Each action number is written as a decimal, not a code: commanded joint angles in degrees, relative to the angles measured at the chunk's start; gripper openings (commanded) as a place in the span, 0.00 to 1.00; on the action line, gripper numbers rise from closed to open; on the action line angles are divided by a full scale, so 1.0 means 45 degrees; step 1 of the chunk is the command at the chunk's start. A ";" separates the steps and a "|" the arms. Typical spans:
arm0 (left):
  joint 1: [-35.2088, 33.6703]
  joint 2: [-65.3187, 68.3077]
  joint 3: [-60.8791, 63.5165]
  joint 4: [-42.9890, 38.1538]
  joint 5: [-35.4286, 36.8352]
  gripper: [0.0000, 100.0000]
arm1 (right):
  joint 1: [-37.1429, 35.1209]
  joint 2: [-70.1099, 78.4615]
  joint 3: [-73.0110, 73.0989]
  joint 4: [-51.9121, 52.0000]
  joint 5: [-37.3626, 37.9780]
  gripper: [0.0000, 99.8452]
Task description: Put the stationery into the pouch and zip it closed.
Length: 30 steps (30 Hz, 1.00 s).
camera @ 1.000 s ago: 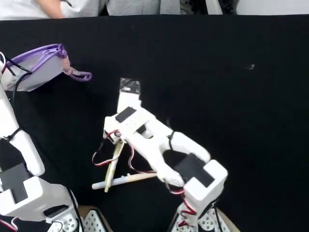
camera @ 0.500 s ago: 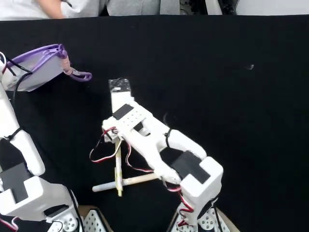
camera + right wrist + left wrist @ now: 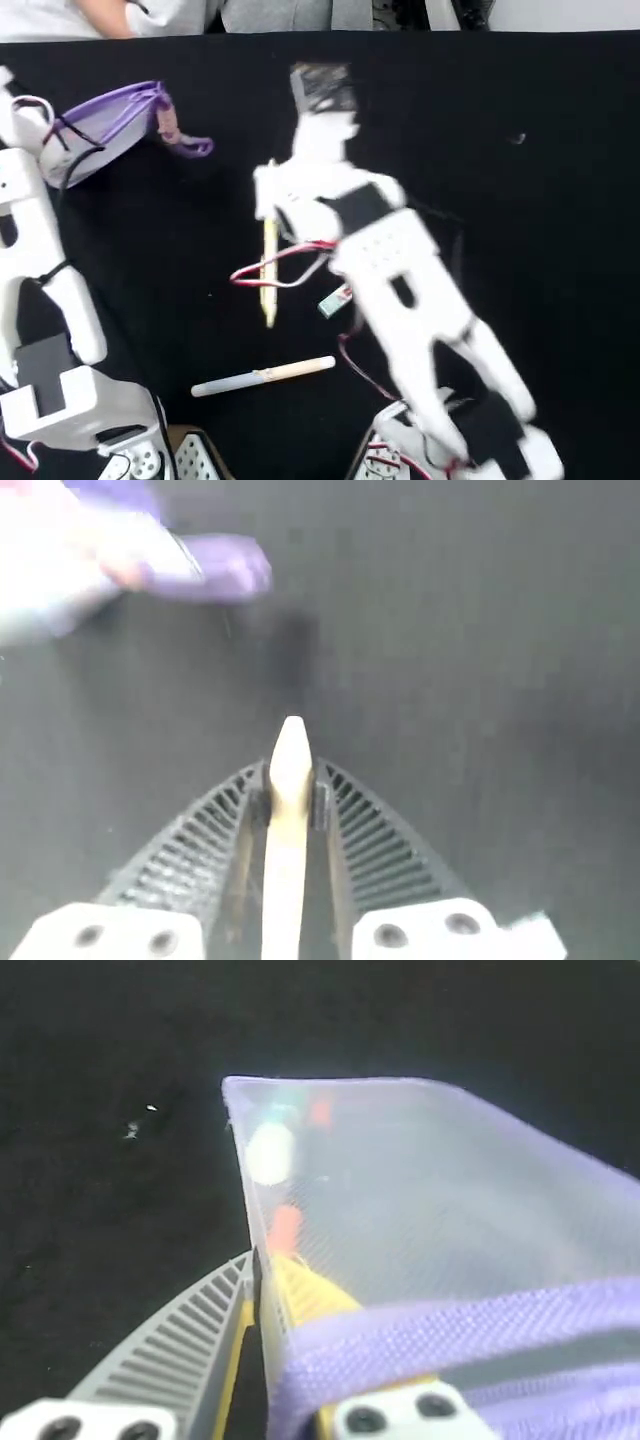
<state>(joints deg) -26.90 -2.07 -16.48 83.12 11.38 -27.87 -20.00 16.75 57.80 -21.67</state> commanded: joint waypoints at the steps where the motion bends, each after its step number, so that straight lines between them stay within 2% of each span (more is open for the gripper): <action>1: 0.1123 -0.0117 -0.0244 0.0137 0.0117 0.03 | 0.0586 -0.2413 -0.0029 -0.1641 0.0684 0.01; 11: 0.3409 -0.0234 -0.0244 0.0137 0.0176 0.03 | 0.0567 -0.7023 0.3624 -0.5822 0.2208 0.01; 17: 0.4444 -0.0195 -0.0557 0.0703 0.0195 0.03 | 0.0547 -1.0012 0.6945 -0.9846 0.2266 0.01; 22: 0.4581 -0.0137 -0.1358 0.1543 0.0664 0.03 | 0.0527 -1.1575 0.9016 -1.2484 0.2266 0.01; 30: 0.4581 -0.0098 -0.0674 0.1055 0.0645 0.03 | 0.0488 -1.1907 0.9778 -1.4379 0.2208 0.01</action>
<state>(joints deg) -7.21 -2.07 -19.30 89.27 13.76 -26.20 -72.22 61.14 -2.77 -12.18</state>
